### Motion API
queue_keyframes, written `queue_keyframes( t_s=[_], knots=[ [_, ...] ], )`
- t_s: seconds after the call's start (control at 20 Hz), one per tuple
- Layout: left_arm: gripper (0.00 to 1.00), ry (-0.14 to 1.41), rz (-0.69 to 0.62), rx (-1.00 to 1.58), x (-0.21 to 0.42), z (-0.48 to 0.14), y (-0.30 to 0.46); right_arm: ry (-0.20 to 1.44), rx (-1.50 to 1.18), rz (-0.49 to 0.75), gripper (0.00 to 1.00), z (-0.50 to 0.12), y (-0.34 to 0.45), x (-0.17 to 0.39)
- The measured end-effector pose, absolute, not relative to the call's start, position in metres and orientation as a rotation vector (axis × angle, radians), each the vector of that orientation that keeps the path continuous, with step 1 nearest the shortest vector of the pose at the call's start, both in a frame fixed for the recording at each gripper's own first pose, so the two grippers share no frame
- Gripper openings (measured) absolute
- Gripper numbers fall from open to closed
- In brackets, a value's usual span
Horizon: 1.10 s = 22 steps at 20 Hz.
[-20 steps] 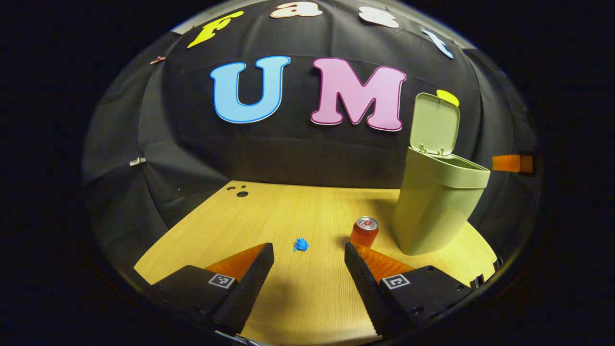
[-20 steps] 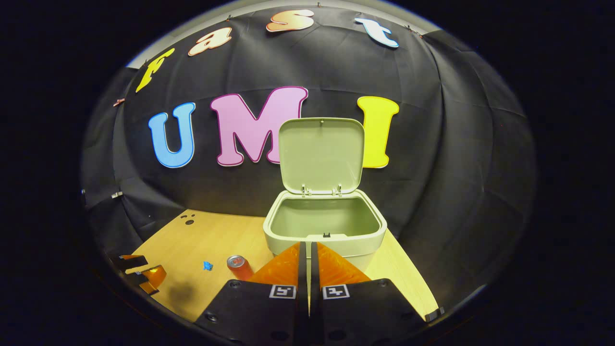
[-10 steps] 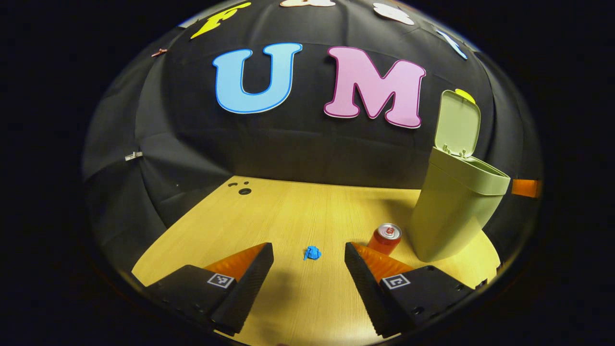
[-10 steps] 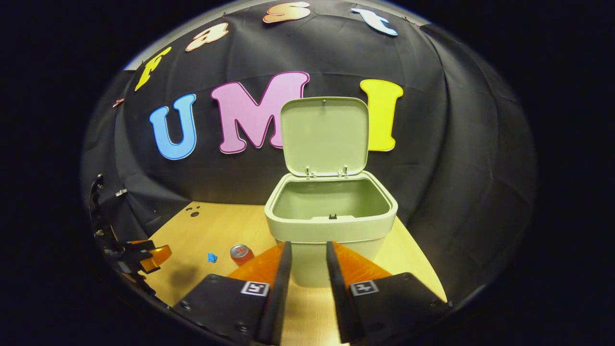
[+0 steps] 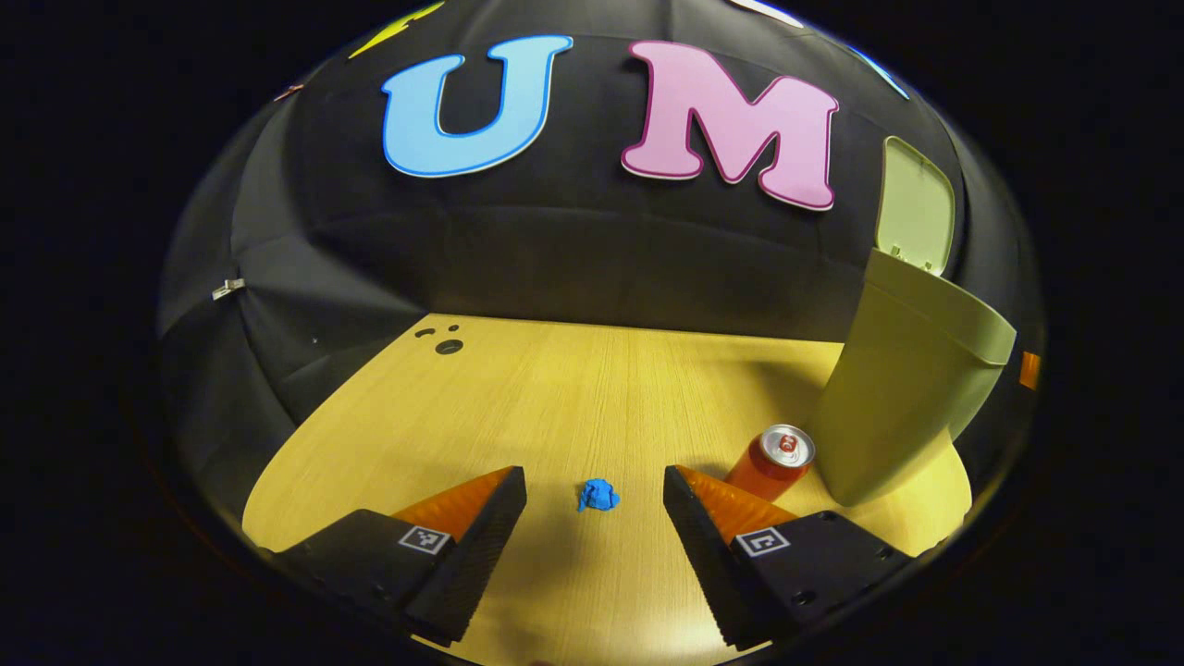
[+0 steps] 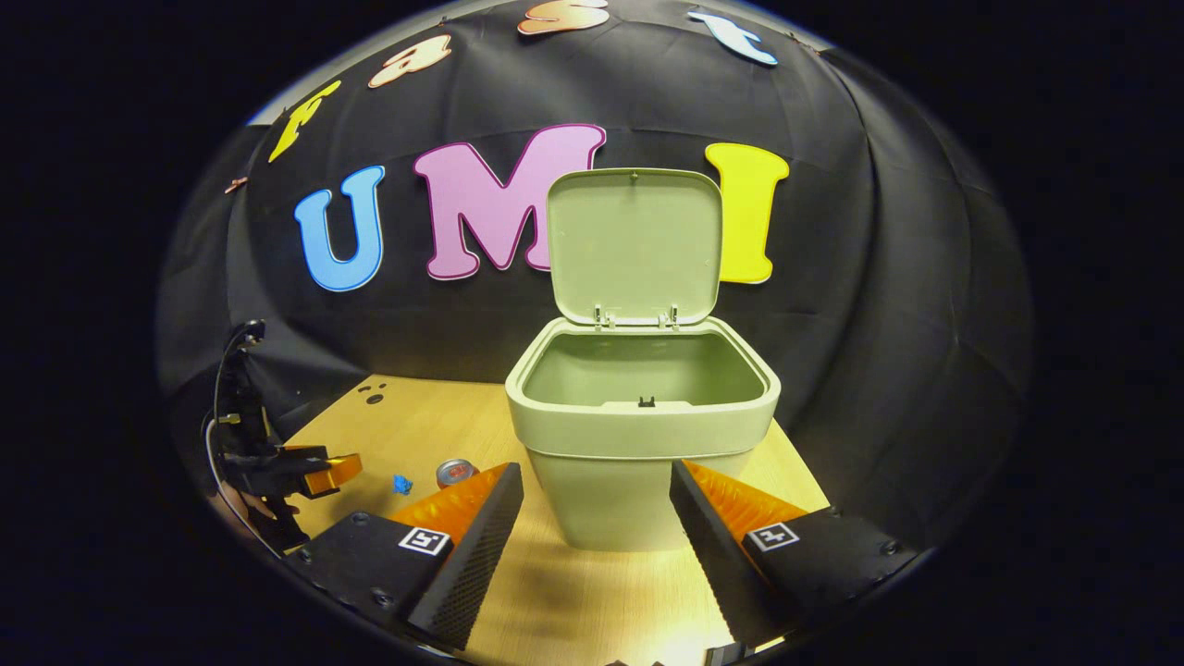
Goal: Press the lid of the desktop garbage bin to open it, pick up the crumpled paper on the desktop and throw it into the bin, then pick up the pop can on the desktop and drop it into the bin, and finally close the garbage bin lid.
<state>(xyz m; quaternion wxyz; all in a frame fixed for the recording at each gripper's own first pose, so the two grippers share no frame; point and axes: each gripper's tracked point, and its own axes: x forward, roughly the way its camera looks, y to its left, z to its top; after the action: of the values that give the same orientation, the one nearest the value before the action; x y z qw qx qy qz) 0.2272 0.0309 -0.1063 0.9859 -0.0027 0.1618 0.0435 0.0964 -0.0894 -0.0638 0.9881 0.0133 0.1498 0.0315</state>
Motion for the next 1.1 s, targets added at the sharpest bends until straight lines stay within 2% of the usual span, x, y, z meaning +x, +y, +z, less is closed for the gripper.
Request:
queue_keyframes(
  t_s=[0.65,0.7,0.75,1.1],
  knots=[
    [0.96,0.494,0.091,0.091,0.302,-0.187,0.036,0.388,0.019,0.081,1.0,-0.098,-0.085,0.106],
    [0.96,0.503,0.087,0.097,0.305,-0.19,0.036,0.394,0.022,0.083,0.95,-0.1,-0.084,0.106],
    [0.96,0.514,0.084,0.096,0.307,-0.196,0.035,0.399,0.023,0.086,1.0,-0.102,-0.082,0.106],
    [0.92,0.567,0.055,0.095,0.312,-0.22,0.024,0.426,0.014,0.096,1.0,-0.114,-0.076,0.106]
  ],
)
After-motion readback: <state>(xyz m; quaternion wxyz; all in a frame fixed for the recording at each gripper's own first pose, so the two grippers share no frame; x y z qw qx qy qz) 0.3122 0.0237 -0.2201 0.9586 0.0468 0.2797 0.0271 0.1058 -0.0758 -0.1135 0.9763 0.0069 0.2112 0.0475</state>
